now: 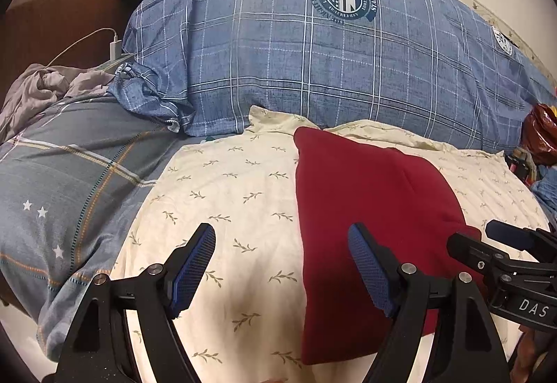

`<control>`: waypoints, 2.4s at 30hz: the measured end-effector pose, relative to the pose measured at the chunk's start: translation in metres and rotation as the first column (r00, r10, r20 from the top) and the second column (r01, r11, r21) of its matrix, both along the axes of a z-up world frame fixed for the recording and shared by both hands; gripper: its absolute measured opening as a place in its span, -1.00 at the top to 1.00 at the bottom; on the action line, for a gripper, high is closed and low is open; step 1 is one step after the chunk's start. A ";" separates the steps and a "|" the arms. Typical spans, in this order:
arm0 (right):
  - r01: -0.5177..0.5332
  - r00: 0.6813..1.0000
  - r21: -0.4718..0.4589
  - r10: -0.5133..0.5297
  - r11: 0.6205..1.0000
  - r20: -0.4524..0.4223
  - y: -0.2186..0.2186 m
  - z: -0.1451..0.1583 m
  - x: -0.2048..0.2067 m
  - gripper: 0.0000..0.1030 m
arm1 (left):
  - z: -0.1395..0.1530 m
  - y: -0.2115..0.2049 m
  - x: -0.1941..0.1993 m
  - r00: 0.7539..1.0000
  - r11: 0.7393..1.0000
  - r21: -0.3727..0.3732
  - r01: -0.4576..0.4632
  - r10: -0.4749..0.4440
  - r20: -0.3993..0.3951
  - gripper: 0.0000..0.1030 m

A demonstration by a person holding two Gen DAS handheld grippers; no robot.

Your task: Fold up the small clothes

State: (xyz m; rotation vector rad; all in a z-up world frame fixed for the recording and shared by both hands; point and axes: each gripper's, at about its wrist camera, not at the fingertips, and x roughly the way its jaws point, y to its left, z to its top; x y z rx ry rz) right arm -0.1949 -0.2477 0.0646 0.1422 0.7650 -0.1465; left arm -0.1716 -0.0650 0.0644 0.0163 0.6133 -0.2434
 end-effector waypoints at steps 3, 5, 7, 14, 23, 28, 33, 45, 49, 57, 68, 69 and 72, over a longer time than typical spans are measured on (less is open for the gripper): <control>0.002 1.000 0.009 -0.002 1.000 -0.005 -0.001 -0.002 0.001 -0.53 | -0.001 -0.002 0.001 1.000 1.000 0.006 0.001 -0.001 -0.001 -0.51; 0.002 1.000 0.014 -0.002 1.000 -0.009 -0.002 -0.004 0.002 -0.53 | -0.001 -0.003 0.003 1.000 1.000 0.009 0.001 -0.001 -0.001 -0.51; 0.001 1.000 0.015 0.000 1.000 -0.013 -0.002 -0.005 0.002 -0.53 | -0.002 -0.004 0.004 1.000 1.000 0.012 -0.004 0.004 -0.002 -0.51; -0.005 1.000 0.021 0.006 1.000 -0.018 -0.002 -0.007 0.005 -0.53 | -0.006 -0.005 0.007 1.000 1.000 0.014 -0.003 0.003 -0.019 -0.51; -0.010 1.000 0.025 0.011 1.000 -0.026 -0.001 -0.010 0.006 -0.53 | -0.007 -0.006 0.010 1.000 1.000 0.022 0.000 0.001 -0.023 -0.50; -0.010 1.000 0.035 0.011 0.999 -0.026 -0.003 -0.011 0.007 -0.53 | -0.008 -0.007 0.010 1.000 1.000 0.022 -0.002 0.003 -0.023 -0.51; -0.011 0.999 0.033 0.012 0.999 -0.032 -0.002 -0.012 0.007 -0.53 | -0.009 -0.009 0.009 1.000 1.000 0.029 -0.001 0.002 -0.026 -0.50; -0.016 0.999 0.036 0.017 0.999 -0.044 -0.001 -0.015 0.007 -0.53 | -0.009 -0.010 0.009 1.000 0.999 0.033 -0.003 0.003 -0.025 -0.51; -0.018 0.999 0.033 0.019 0.999 -0.050 -0.001 -0.016 0.009 -0.53 | -0.009 -0.010 0.009 1.000 0.999 0.035 -0.002 0.003 -0.026 -0.51; -0.017 0.999 0.038 0.019 0.999 -0.050 -0.002 -0.016 0.009 -0.53 | -0.010 -0.010 0.009 1.000 0.999 0.036 -0.003 0.004 -0.025 -0.50; -0.020 0.998 0.035 0.022 0.999 -0.064 -0.001 -0.019 0.009 -0.53 | -0.011 -0.010 0.010 1.000 0.999 0.040 0.003 -0.002 -0.031 -0.51; -0.021 0.998 0.037 0.023 0.999 -0.065 -0.001 -0.019 0.009 -0.53 | -0.011 -0.010 0.011 0.999 0.999 0.041 0.004 -0.003 -0.032 -0.50; -0.019 0.997 0.042 0.022 0.999 -0.068 -0.002 -0.019 0.008 -0.53 | -0.011 -0.010 0.010 1.000 0.999 0.046 0.011 -0.010 -0.015 -0.50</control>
